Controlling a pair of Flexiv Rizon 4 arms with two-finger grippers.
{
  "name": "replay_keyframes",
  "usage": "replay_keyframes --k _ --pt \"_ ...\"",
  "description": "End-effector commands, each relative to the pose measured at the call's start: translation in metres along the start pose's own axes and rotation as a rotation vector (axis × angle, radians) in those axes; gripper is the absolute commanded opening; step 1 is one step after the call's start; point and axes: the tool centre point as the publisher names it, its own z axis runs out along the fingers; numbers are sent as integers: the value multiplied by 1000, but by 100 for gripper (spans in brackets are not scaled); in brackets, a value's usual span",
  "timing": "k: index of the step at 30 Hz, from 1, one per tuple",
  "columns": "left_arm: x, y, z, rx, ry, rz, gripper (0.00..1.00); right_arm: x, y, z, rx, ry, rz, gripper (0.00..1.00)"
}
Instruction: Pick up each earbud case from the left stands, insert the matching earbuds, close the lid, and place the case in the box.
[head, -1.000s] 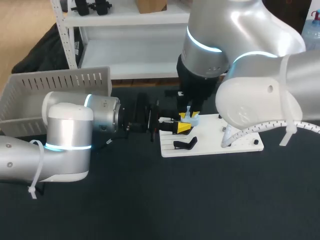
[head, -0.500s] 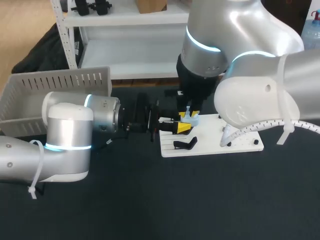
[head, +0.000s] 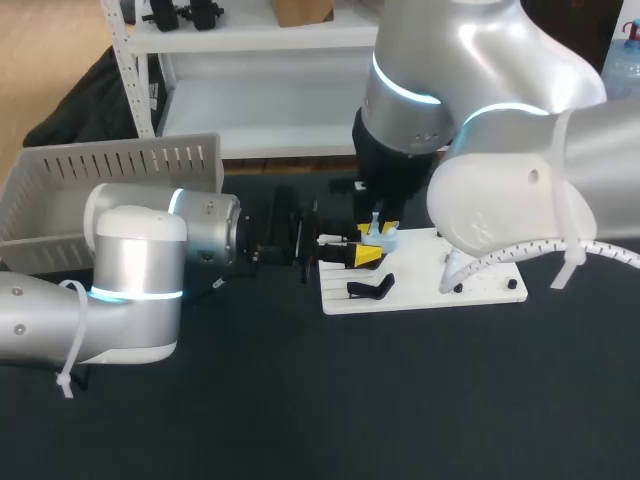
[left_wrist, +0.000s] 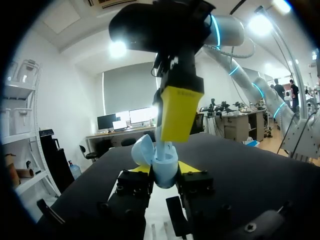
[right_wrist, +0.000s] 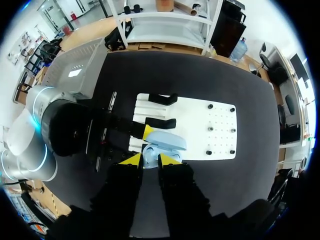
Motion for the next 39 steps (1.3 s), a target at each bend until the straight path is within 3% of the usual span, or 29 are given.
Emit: replay_keyframes --k 1,20,21,23,27,33,35,37,39 --pt "0 -1 1 -6 0 1 0 -2 1 2 2 5 -1 0" --pt "0 -1 1 -6 0 1 0 -3 2 6 23 27 -35 0" --pt "0 -1 1 -6 0 1 0 -3 2 6 24 27 -35 16" --pt "0 -1 1 -6 0 1 0 -4 2 4 29 22 -34 38" --pt "0 -1 1 -6 0 1 0 -4 1 -7 30 5 -29 64" --pt "0 -1 1 -6 0 1 0 -10 -7 -27 28 -35 -1 80" --pt "0 -1 1 -6 0 1 0 -19 -15 -27 44 -44 42 85" --pt "0 -1 1 -6 0 1 0 -28 -25 -23 75 -49 88 99" --pt "0 -1 1 -6 0 1 0 -38 -35 -18 95 -42 141 100"
